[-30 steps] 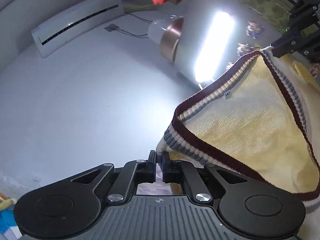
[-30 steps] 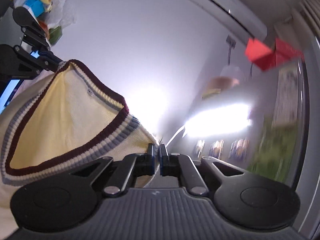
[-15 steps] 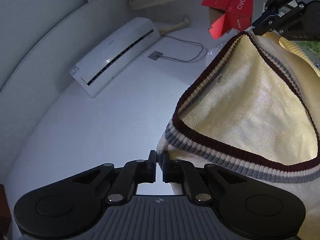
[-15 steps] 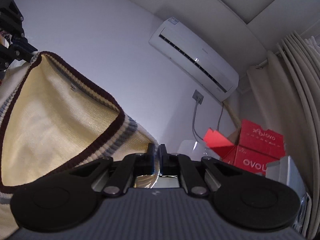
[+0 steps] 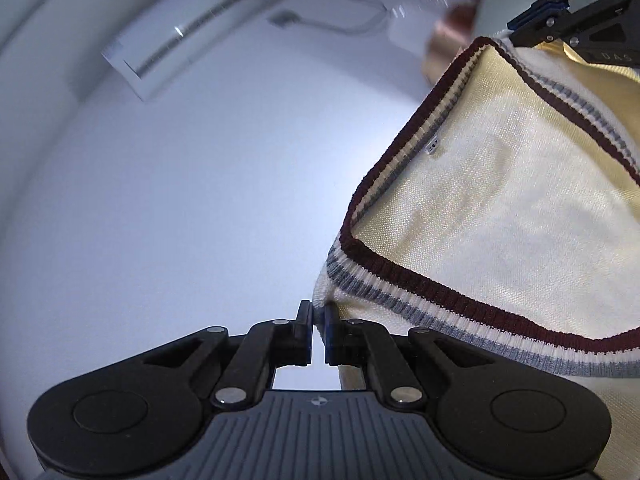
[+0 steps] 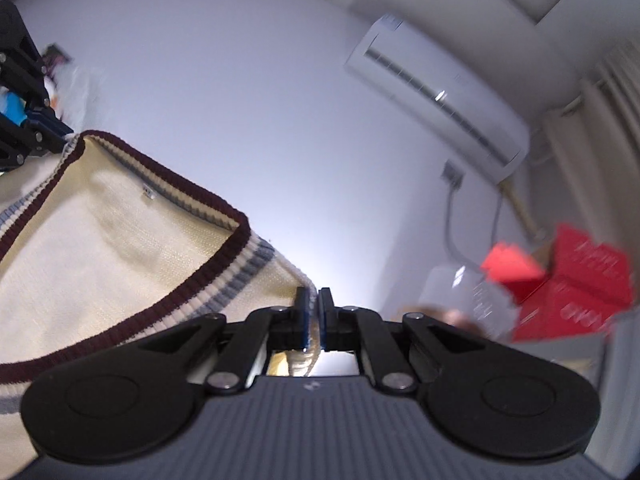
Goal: Fold clothes
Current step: 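Lift the sweater high with both tools holding the striped hem, then lower the sweater onto the desk and open both tools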
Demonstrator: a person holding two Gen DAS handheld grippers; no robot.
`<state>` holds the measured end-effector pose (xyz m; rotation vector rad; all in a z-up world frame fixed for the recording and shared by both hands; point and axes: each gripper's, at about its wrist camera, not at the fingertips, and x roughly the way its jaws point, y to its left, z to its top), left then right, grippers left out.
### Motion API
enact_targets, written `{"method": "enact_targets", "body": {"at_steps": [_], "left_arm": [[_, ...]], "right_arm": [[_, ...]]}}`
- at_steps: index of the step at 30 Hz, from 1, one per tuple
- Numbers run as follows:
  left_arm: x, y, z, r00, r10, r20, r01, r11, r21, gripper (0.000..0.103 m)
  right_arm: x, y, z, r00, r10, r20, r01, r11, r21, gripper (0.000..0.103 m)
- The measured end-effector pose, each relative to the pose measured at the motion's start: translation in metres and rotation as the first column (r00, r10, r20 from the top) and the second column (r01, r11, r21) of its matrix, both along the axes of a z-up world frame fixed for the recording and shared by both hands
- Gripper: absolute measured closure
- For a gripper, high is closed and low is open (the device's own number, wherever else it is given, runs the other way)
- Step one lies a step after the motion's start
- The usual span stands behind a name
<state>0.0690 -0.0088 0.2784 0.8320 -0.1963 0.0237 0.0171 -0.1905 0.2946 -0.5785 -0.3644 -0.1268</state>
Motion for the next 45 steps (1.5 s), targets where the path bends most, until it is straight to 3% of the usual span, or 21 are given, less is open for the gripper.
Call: {"method": "enact_targets", "body": {"at_steps": [7, 13, 17, 21, 24, 27, 29, 33, 35, 36, 37, 38, 39, 40, 43, 45], "left_arm": [[0.146, 0.000, -0.114, 0.971, 0.045, -0.237, -0.049, 0.999, -0.011, 0.098], [0.245, -0.008, -0.201, 0.925, 0.077, -0.373, -0.094, 0.995, -0.027, 0.098], [0.282, -0.005, -0.255, 0.868, 0.043, -0.494, -0.103, 0.990, -0.094, 0.098], [0.296, 0.004, -0.292, 0.806, -0.027, -0.591, -0.104, 0.977, -0.186, 0.097], [0.299, 0.014, -0.310, 0.762, -0.080, -0.643, -0.120, 0.958, -0.261, 0.089], [0.296, 0.030, -0.317, 0.707, -0.158, -0.689, -0.153, 0.918, -0.367, 0.076], [0.285, 0.045, -0.314, 0.698, -0.208, -0.686, -0.165, 0.885, -0.436, 0.062], [0.251, 0.075, -0.299, 0.679, -0.319, -0.661, -0.178, 0.802, -0.570, 0.041], [0.223, 0.078, -0.288, 0.680, -0.359, -0.639, -0.169, 0.771, -0.614, 0.038], [0.208, 0.078, -0.285, 0.684, -0.367, -0.631, -0.168, 0.762, -0.625, 0.036], [0.190, 0.078, -0.281, 0.699, -0.371, -0.611, -0.152, 0.758, -0.635, 0.029], [0.172, 0.077, -0.278, 0.718, -0.376, -0.585, -0.129, 0.755, -0.643, 0.014], [0.153, 0.076, -0.274, 0.737, -0.380, -0.559, -0.106, 0.751, -0.651, 0.007], [0.135, 0.075, -0.271, 0.754, -0.385, -0.533, -0.083, 0.748, -0.658, 0.002], [0.088, 0.068, -0.271, 0.785, -0.374, -0.494, -0.024, 0.779, -0.626, 0.002], [0.060, 0.066, -0.275, 0.779, -0.370, -0.507, -0.034, 0.781, -0.623, 0.002]], "right_arm": [[0.148, 0.021, -0.100, 0.975, -0.017, -0.222, 0.017, 1.000, -0.004, 0.099], [0.262, 0.031, -0.197, 0.922, -0.030, -0.385, 0.042, 0.999, 0.024, 0.099], [0.303, 0.037, -0.248, 0.873, -0.003, -0.487, 0.033, 0.998, 0.052, 0.099], [0.325, 0.028, -0.287, 0.783, 0.060, -0.619, 0.015, 0.993, 0.114, 0.098], [0.339, 0.017, -0.311, 0.710, 0.112, -0.695, 0.021, 0.983, 0.181, 0.098], [0.347, 0.008, -0.324, 0.634, 0.174, -0.754, 0.036, 0.966, 0.254, 0.097], [0.345, -0.002, -0.324, 0.597, 0.233, -0.768, 0.034, 0.949, 0.314, 0.094], [0.324, -0.028, -0.305, 0.575, 0.320, -0.753, 0.024, 0.913, 0.406, 0.064], [0.307, -0.042, -0.293, 0.578, 0.348, -0.738, 0.018, 0.899, 0.438, 0.055], [0.297, -0.049, -0.288, 0.582, 0.362, -0.728, 0.014, 0.891, 0.454, 0.039], [0.283, -0.054, -0.285, 0.590, 0.374, -0.715, 0.002, 0.885, 0.465, 0.020], [0.269, -0.059, -0.282, 0.598, 0.387, -0.702, -0.011, 0.880, 0.475, 0.012], [0.255, -0.063, -0.280, 0.606, 0.399, -0.688, -0.024, 0.874, 0.485, 0.005], [0.241, -0.068, -0.277, 0.613, 0.409, -0.676, -0.037, 0.869, 0.493, 0.003], [0.182, -0.066, -0.283, 0.603, 0.420, -0.678, -0.103, 0.884, 0.456, 0.000], [0.149, -0.066, -0.286, 0.588, 0.460, -0.665, -0.151, 0.870, 0.468, 0.000]]}}
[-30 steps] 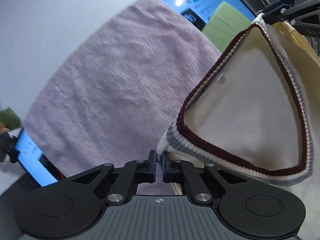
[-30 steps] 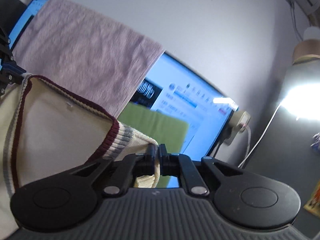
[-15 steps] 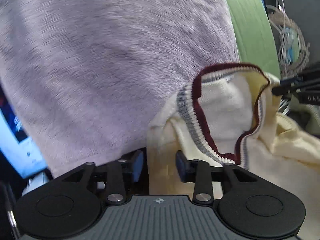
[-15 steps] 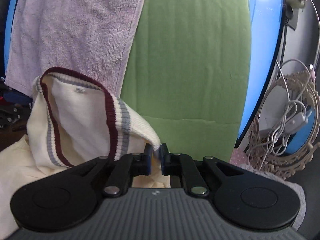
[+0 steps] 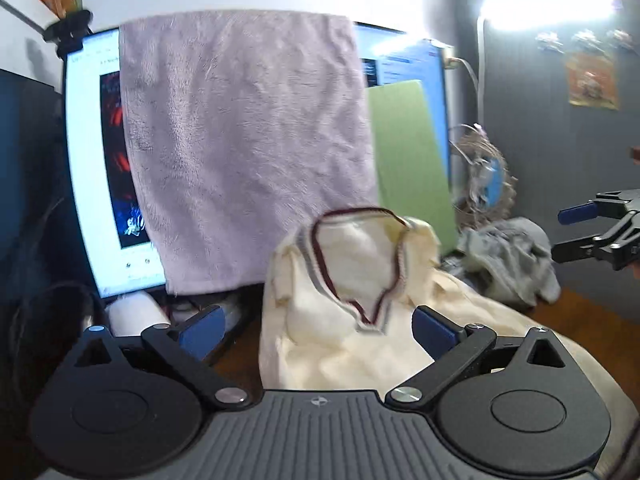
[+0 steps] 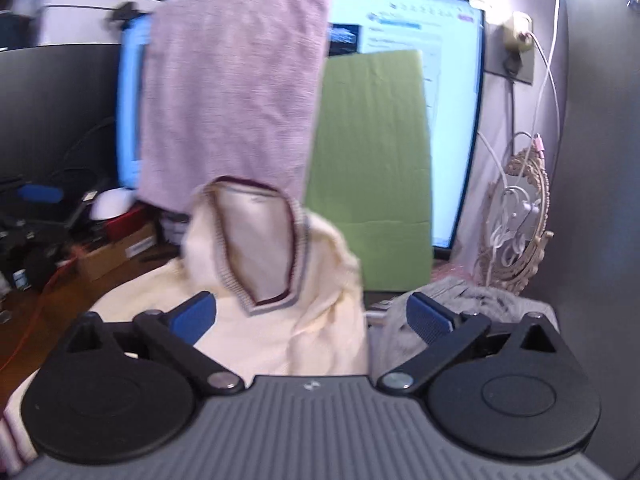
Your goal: Fold clothes
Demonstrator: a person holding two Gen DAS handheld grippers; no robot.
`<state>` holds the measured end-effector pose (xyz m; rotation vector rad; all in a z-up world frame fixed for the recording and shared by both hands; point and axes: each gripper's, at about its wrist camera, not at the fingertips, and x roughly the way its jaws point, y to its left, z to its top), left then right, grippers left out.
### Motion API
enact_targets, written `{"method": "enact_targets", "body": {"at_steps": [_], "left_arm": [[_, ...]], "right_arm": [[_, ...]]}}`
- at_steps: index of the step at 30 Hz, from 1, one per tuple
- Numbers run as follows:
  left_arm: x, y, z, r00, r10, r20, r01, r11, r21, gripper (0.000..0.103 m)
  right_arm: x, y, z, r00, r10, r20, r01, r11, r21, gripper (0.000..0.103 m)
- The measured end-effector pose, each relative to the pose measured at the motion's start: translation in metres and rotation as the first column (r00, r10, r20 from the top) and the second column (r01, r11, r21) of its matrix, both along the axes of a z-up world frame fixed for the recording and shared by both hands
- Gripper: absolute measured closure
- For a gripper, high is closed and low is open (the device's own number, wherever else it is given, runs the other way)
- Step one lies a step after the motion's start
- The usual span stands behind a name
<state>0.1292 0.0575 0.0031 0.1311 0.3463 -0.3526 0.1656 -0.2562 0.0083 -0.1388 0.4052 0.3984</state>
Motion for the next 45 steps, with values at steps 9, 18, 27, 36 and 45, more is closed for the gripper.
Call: {"method": "enact_targets", "body": {"at_steps": [9, 18, 27, 36, 45], "left_arm": [[-0.115, -0.002, -0.039, 1.000, 0.026, 0.003, -0.026, 0.998, -0.053, 0.002], [-0.174, -0.005, -0.092, 0.995, 0.055, 0.085, -0.057, 0.998, 0.028, 0.003], [-0.185, -0.003, -0.102, 0.995, 0.056, 0.077, -0.062, 0.995, 0.080, 0.004], [-0.187, 0.006, -0.094, 0.986, 0.066, 0.150, -0.088, 0.986, 0.145, 0.004], [-0.174, 0.018, -0.077, 0.984, 0.043, 0.175, -0.065, 0.991, 0.119, 0.015]], "right_arm": [[-0.137, -0.006, -0.042, 0.998, 0.067, -0.005, -0.066, 0.991, 0.115, 0.000], [-0.208, -0.017, -0.100, 0.999, -0.014, -0.046, 0.016, 0.999, 0.042, 0.000], [-0.253, -0.004, -0.147, 0.999, -0.030, 0.020, 0.034, 0.959, -0.282, 0.012], [-0.238, 0.003, -0.145, 0.991, -0.077, 0.106, 0.109, 0.931, -0.347, 0.029], [-0.245, 0.005, -0.147, 0.989, -0.035, 0.144, 0.098, 0.884, -0.456, 0.036]]}}
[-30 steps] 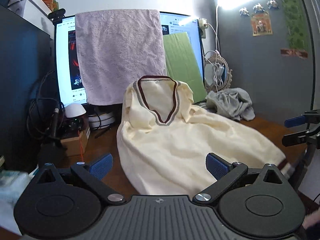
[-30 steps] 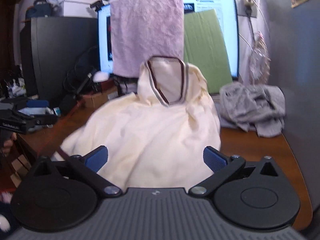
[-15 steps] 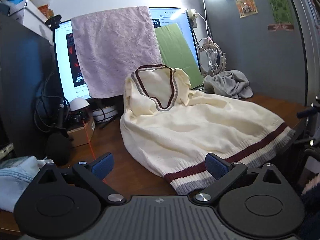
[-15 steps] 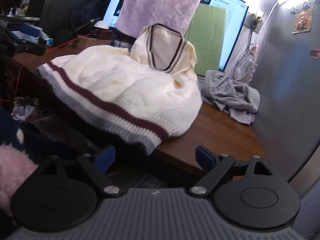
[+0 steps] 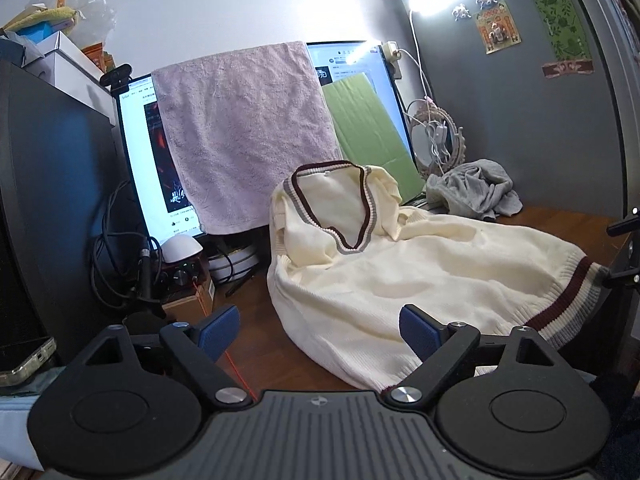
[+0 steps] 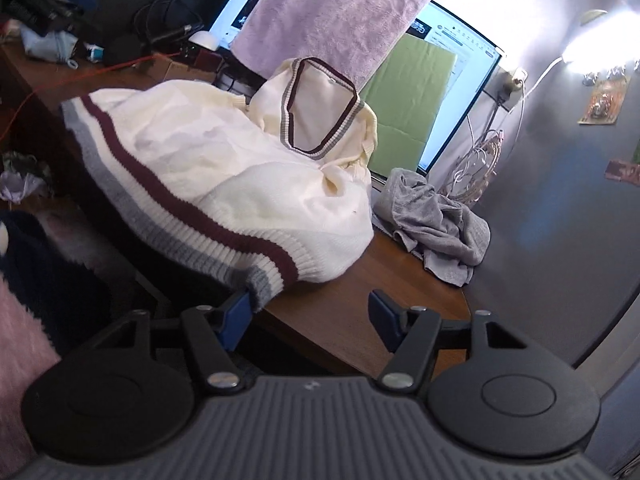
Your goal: Fold clothes
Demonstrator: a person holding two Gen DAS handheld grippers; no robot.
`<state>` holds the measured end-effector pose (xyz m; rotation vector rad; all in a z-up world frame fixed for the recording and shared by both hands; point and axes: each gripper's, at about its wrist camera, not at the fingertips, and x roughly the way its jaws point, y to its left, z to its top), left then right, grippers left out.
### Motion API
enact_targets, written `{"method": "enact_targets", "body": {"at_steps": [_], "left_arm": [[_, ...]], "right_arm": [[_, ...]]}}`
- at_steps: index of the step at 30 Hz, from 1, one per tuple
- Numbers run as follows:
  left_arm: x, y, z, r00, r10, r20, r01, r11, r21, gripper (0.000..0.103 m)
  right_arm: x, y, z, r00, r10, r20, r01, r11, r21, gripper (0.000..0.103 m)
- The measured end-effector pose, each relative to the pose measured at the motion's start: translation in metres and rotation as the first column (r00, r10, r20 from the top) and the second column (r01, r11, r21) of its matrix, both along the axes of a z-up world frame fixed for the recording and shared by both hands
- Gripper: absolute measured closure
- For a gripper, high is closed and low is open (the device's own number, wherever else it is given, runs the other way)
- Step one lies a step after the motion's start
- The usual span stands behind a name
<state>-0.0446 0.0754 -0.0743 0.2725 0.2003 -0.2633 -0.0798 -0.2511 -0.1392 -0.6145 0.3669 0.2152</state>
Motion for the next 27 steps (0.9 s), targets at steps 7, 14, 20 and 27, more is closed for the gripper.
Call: {"method": "enact_targets", "body": {"at_steps": [7, 14, 20, 27], "left_arm": [[0.004, -0.004, -0.001, 1.000, -0.024, -0.012, 0.024, 1.000, -0.014, 0.023], [0.005, -0.012, -0.012, 0.996, -0.064, -0.054, 0.064, 0.998, 0.007, 0.028], [0.000, -0.015, -0.016, 0.987, -0.139, -0.085, 0.144, 0.988, 0.052, 0.029], [0.001, -0.041, -0.031, 0.960, -0.229, -0.164, 0.257, 0.950, 0.179, 0.029]], "right_arm": [[0.010, 0.003, 0.013, 0.998, -0.028, 0.054, 0.021, 0.991, 0.135, 0.040], [0.058, -0.017, 0.040, 0.995, -0.053, -0.083, 0.087, 0.865, 0.494, 0.093], [0.122, -0.028, 0.062, 0.983, -0.077, -0.169, 0.169, 0.750, 0.639, 0.100], [0.185, -0.012, 0.072, 0.973, -0.113, -0.199, 0.216, 0.743, 0.634, 0.101]]}}
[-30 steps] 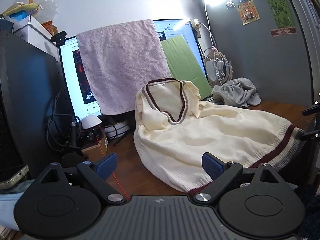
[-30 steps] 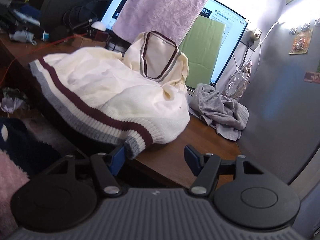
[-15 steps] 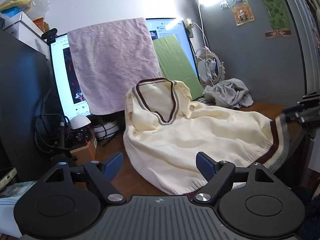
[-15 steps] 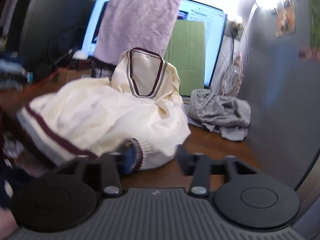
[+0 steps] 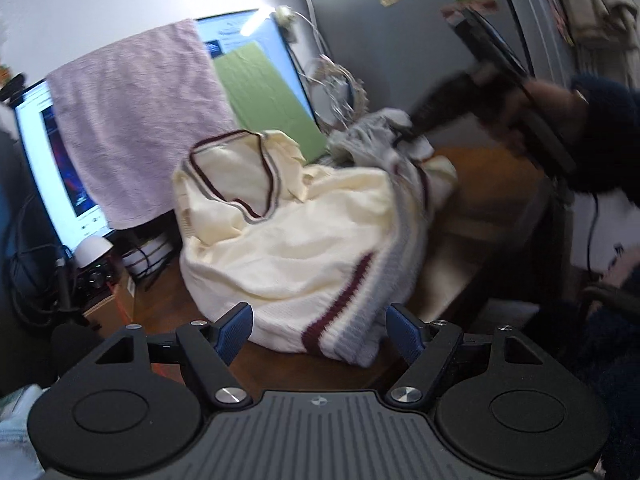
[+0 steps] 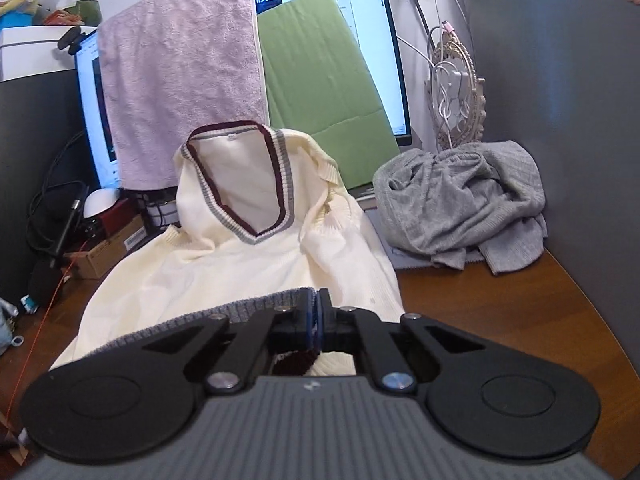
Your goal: Fold clothes
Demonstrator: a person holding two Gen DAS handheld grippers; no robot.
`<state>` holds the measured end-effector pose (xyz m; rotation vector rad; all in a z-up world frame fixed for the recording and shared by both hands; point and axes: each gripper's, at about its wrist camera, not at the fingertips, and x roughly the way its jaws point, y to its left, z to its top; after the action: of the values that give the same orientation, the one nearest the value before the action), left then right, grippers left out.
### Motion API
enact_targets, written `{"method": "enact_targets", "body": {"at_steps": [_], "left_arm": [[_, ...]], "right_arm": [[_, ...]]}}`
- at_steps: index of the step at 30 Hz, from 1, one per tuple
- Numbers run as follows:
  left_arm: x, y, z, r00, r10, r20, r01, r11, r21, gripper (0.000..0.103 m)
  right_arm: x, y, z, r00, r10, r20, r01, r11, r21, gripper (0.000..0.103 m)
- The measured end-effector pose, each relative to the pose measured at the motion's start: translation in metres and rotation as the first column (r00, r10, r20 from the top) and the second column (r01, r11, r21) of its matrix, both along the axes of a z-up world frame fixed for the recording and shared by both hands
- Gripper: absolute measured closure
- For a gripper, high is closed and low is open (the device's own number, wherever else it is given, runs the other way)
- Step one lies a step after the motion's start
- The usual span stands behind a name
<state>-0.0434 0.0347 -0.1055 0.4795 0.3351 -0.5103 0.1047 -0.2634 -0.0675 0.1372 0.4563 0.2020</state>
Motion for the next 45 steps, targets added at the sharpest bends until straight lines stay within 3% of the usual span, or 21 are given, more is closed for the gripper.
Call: {"method": "enact_targets", "body": {"at_steps": [3, 8, 14, 18, 22, 25, 32, 34, 37, 45], "left_arm": [[0.007, -0.008, -0.007, 0.999, 0.018, -0.026, -0.018, 1.000, 0.009, 0.029], [0.019, -0.002, -0.003, 0.995, 0.061, -0.073, -0.066, 0.995, -0.074, 0.036], [0.026, 0.001, -0.006, 0.985, 0.119, -0.121, -0.133, 0.985, -0.109, 0.049], [0.026, -0.001, -0.001, 0.979, 0.157, -0.126, -0.178, 0.970, -0.168, 0.050], [0.030, -0.006, 0.001, 0.957, 0.229, -0.178, -0.267, 0.936, -0.229, 0.060], [0.034, -0.007, 0.003, 0.942, 0.251, -0.224, -0.307, 0.913, -0.267, 0.078], [0.016, -0.013, 0.008, 0.936, 0.333, -0.116, -0.352, 0.907, -0.232, 0.080], [0.015, -0.006, 0.008, 0.928, 0.349, -0.127, -0.371, 0.897, -0.242, 0.089], [0.015, 0.005, 0.007, 0.917, 0.368, -0.157, -0.398, 0.877, -0.269, 0.089], [0.018, 0.001, 0.003, 0.926, 0.343, -0.156, -0.374, 0.883, -0.282, 0.090]], "right_arm": [[0.012, 0.004, 0.007, 1.000, -0.013, 0.021, 0.013, 1.000, 0.000, 0.101], [0.016, 0.000, 0.014, 0.999, -0.031, 0.039, 0.030, 0.999, 0.015, 0.101], [0.016, -0.015, 0.014, 0.998, -0.059, 0.035, 0.057, 0.997, 0.051, 0.101], [0.013, -0.019, 0.010, 0.997, -0.068, 0.030, 0.066, 0.996, 0.057, 0.101], [0.009, -0.022, 0.006, 0.997, -0.071, 0.023, 0.070, 0.995, 0.067, 0.100], [0.005, -0.021, 0.003, 0.997, -0.073, 0.027, 0.071, 0.996, 0.053, 0.100], [-0.008, -0.021, -0.003, 0.997, -0.077, 0.029, 0.075, 0.996, 0.047, 0.100], [-0.012, -0.023, -0.005, 0.997, -0.078, 0.028, 0.077, 0.996, 0.048, 0.100], [-0.018, -0.024, -0.008, 0.997, -0.077, 0.023, 0.076, 0.996, 0.050, 0.100], [-0.038, -0.020, -0.014, 0.999, -0.045, 0.017, 0.045, 0.999, 0.026, 0.099]]}}
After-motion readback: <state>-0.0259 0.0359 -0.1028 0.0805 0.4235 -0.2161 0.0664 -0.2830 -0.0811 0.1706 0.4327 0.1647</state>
